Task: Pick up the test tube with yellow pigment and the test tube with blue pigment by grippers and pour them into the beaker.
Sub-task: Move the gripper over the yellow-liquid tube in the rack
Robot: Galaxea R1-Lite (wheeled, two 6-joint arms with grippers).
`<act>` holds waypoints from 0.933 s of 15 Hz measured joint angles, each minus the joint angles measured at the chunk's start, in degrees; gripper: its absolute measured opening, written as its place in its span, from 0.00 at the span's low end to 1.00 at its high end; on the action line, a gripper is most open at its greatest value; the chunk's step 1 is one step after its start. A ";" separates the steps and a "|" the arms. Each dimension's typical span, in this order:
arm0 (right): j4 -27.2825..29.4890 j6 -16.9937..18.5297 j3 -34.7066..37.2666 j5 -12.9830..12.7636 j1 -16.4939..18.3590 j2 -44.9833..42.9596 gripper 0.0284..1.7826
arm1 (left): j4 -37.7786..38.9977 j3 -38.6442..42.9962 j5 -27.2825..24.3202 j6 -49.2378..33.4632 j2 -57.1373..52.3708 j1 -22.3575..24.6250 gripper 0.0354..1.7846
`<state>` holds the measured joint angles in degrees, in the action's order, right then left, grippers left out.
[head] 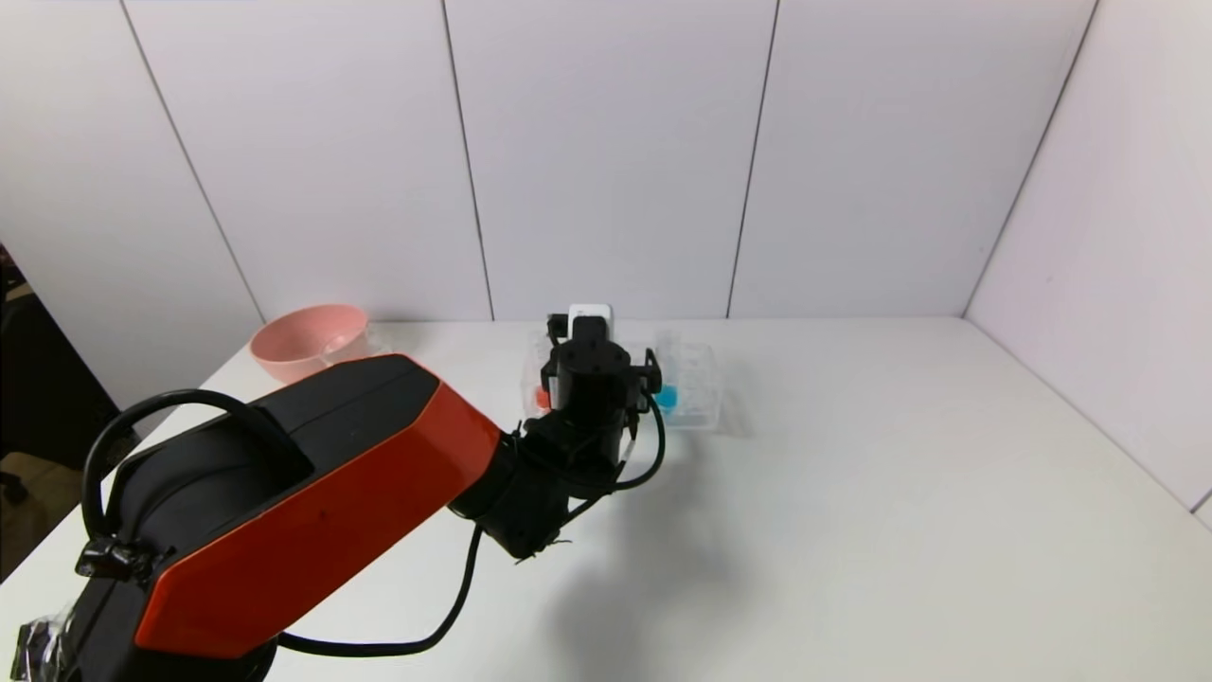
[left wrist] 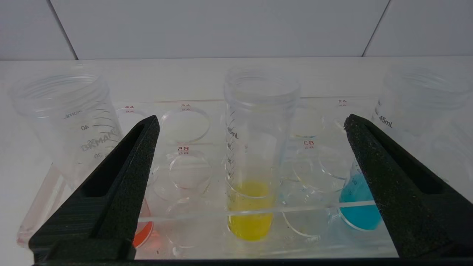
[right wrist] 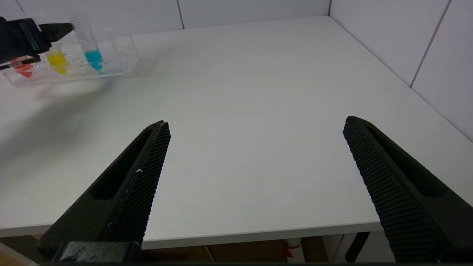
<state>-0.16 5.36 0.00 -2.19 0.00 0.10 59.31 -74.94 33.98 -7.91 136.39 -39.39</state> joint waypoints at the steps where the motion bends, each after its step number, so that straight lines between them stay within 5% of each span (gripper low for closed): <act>1: 0.02 0.01 0.00 0.00 0.00 0.00 0.96 | -0.57 -1.05 -0.40 0.00 0.49 0.39 0.98; 10: 0.00 0.01 0.00 0.02 0.00 0.00 0.96 | -3.83 -6.86 -1.26 0.06 4.40 2.66 0.94; 14: 0.00 0.00 0.00 0.00 -0.02 0.01 0.96 | -3.99 -7.20 -0.93 0.06 5.05 2.84 0.80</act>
<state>-0.16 5.36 0.00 -2.19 -0.02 0.11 55.32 -82.14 33.05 -7.85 141.44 -36.55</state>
